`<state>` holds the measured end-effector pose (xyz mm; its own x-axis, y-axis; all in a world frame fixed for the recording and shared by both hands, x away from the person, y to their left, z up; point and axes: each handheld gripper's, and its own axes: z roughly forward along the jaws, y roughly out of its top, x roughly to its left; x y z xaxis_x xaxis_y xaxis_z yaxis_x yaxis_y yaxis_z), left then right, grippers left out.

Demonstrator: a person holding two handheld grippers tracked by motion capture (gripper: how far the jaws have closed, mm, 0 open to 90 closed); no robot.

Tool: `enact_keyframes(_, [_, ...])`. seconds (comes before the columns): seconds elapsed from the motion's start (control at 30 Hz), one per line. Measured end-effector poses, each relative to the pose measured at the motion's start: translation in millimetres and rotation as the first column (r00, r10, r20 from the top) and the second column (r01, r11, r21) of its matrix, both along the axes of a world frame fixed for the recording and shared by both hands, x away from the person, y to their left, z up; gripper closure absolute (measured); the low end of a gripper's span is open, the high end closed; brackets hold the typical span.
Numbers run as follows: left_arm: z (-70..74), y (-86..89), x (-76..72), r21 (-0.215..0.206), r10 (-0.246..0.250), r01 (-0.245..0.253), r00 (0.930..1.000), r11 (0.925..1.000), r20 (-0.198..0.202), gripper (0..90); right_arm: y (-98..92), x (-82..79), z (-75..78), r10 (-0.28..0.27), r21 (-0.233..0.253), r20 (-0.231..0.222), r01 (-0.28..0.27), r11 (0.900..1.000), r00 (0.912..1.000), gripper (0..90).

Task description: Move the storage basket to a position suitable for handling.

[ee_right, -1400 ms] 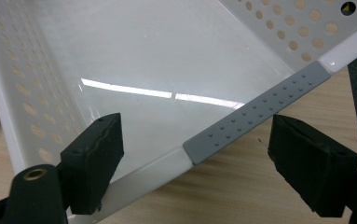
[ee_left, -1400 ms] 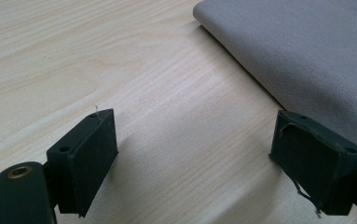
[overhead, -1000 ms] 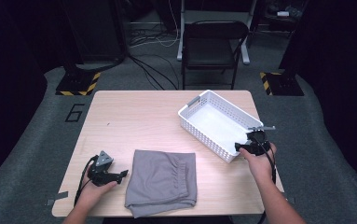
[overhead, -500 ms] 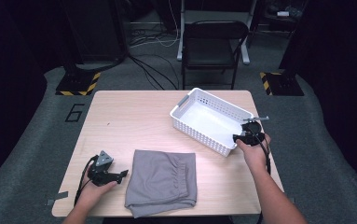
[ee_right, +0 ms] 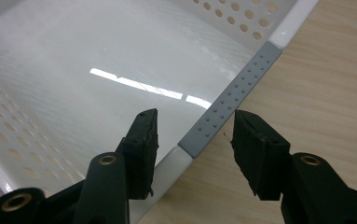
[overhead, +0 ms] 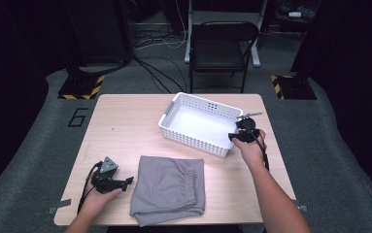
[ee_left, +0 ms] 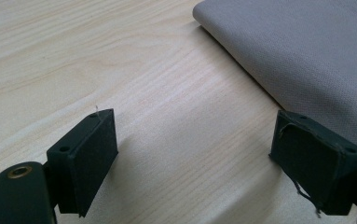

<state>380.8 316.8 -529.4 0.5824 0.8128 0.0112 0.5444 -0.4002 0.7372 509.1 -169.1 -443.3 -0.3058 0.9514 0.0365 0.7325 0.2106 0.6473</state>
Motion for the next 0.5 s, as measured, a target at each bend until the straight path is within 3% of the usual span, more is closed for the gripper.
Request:
enact_keyframes(0.03, [0.0, 0.0, 0.0, 0.001, 0.0, 0.0, 1.0, 1.0, 0.0, 14.3, 1.8, 1.9, -0.8, 0.021, 0.001, 0.017, -0.021, 1.0, 0.9997, 51.2])
enact_keyframes(0.37, [0.0, -0.5, -0.4, -0.002, 0.003, -0.003, 1.0, 1.0, -0.002, 14.3, 28.2, 11.5, 0.0, 0.067, -0.023, 0.024, -0.067, 0.997, 0.9974, 54.4])
enact_keyframes(0.5, [-0.1, -0.4, -0.3, -0.003, 0.002, -0.002, 1.0, 1.0, -0.001, 14.3, 38.2, 13.2, 1.3, 0.077, -0.042, 0.048, -0.075, 0.996, 0.9959, 62.6])
